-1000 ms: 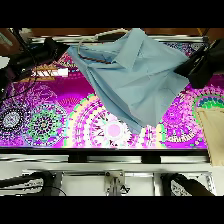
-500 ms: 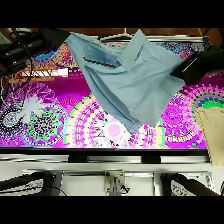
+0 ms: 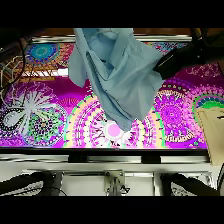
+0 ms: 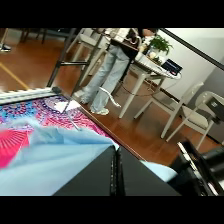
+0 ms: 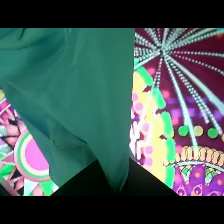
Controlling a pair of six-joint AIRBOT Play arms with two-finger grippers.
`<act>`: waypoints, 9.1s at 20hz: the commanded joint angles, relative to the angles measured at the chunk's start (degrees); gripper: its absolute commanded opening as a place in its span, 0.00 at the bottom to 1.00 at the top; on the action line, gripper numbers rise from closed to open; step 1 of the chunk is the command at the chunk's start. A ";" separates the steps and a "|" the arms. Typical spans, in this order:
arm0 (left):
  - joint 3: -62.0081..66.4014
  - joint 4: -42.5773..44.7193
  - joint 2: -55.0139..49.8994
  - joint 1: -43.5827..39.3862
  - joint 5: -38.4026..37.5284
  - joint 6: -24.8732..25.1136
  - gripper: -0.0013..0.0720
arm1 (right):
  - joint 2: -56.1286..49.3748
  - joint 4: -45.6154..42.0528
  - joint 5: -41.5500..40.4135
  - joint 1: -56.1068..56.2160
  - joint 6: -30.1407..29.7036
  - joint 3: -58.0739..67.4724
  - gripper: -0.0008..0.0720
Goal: Fold the shirts.
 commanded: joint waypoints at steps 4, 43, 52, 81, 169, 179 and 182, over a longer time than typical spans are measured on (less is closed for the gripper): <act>1.64 12.94 1.88 -1.03 -10.29 -3.08 0.08 | 0.22 -1.81 -9.77 0.20 6.62 0.04 0.11; 8.66 38.75 0.44 1.57 -8.83 -22.64 0.69 | 6.36 3.72 -18.95 0.22 2.43 0.04 0.11; 8.70 38.73 1.73 1.46 -12.72 -22.91 0.68 | 11.10 -46.73 -28.76 0.20 25.66 0.04 0.11; 8.72 38.66 8.39 1.44 -13.99 -26.45 0.68 | 3.02 -49.75 -31.69 -54.66 34.97 0.04 0.11; 5.95 65.88 -12.70 -3.43 -36.72 -33.33 0.66 | 5.40 -10.49 -41.29 9.29 33.57 -37.79 0.71; -4.02 66.07 -10.05 -4.59 -28.79 -37.31 0.66 | -2.71 -17.64 -19.50 11.69 36.54 -23.89 0.71; -4.02 66.05 -10.10 -4.59 -28.44 -37.29 0.66 | -2.71 -17.29 -18.60 11.74 36.54 -23.89 0.71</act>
